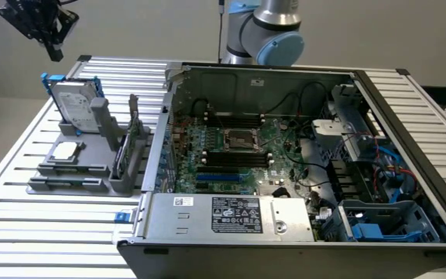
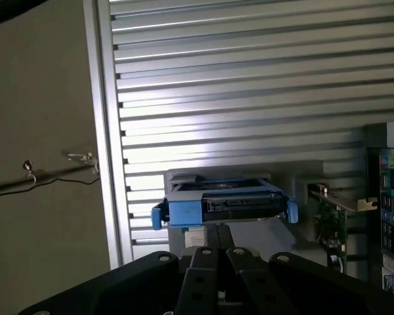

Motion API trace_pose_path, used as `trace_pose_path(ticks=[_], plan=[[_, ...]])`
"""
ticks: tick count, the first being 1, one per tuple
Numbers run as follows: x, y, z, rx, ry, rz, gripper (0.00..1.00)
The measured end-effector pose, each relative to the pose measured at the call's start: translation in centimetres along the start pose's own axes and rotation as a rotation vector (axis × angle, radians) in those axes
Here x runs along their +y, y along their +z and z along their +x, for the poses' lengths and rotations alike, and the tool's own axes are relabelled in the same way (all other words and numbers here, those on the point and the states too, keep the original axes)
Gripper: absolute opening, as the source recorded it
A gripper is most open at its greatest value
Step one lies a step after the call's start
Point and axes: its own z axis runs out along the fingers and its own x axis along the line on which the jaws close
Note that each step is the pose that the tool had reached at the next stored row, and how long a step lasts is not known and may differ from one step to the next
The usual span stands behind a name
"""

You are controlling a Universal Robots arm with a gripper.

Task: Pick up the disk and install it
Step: 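Reach for the disk, then pick up the disk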

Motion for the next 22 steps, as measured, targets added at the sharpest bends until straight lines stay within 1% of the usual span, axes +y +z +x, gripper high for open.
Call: trace_pose_path(ticks=[5,7,22], plan=[[0.19,0.26,0.28,0.0007,-0.048,0.0028,0.11],[0.32,0.29,0.41,0.0008,-0.060,0.0045,0.11],[0.32,0.30,0.41,0.0006,-0.060,0.0048,0.11]])
